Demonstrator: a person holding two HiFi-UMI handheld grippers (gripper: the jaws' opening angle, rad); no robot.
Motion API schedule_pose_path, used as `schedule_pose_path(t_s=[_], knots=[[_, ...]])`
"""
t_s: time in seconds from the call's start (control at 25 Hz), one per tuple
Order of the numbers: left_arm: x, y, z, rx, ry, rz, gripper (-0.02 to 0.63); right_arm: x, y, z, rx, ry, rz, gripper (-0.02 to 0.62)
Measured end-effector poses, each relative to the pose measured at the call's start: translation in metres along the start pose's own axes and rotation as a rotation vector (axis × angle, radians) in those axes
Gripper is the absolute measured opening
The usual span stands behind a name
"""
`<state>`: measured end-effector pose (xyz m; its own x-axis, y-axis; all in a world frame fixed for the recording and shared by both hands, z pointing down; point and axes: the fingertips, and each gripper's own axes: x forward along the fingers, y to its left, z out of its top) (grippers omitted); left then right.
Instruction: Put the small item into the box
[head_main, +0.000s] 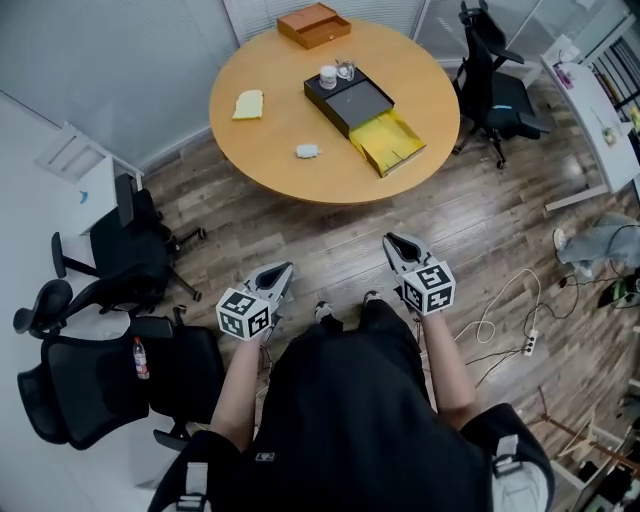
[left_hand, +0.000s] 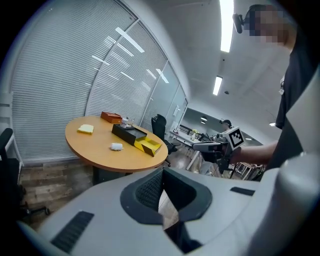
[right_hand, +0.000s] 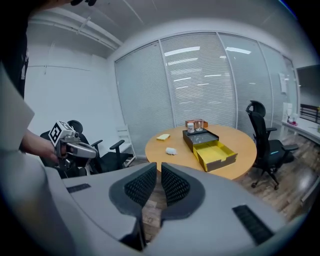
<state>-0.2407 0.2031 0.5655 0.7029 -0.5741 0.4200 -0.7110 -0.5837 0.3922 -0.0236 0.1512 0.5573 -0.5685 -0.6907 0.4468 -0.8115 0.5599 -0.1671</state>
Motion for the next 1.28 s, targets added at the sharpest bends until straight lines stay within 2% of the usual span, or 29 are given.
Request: schedule_pose_path(t_s=[0.24, 0.52, 0.84, 1.28], knots=[[0.007, 0.013, 0.004, -0.018, -0.002, 0.012, 0.006, 0.016, -0.006, -0.001, 0.001, 0.021, 0.012, 0.023], [0.029, 0.019, 0.023, -0.022, -0.018, 0.037, 0.006, 0.043, -0.02, 0.021, -0.029, 0.022, 0.072, 0.023], [0.058, 0.025, 0.045, -0.044, -0.057, 0.097, 0.006, 0.07, -0.047, 0.044, -0.078, 0.023, 0.155, 0.023], [0.091, 0.017, 0.061, -0.078, -0.086, 0.196, 0.006, 0.091, -0.087, 0.049, -0.109, 0.061, 0.27, 0.023]])
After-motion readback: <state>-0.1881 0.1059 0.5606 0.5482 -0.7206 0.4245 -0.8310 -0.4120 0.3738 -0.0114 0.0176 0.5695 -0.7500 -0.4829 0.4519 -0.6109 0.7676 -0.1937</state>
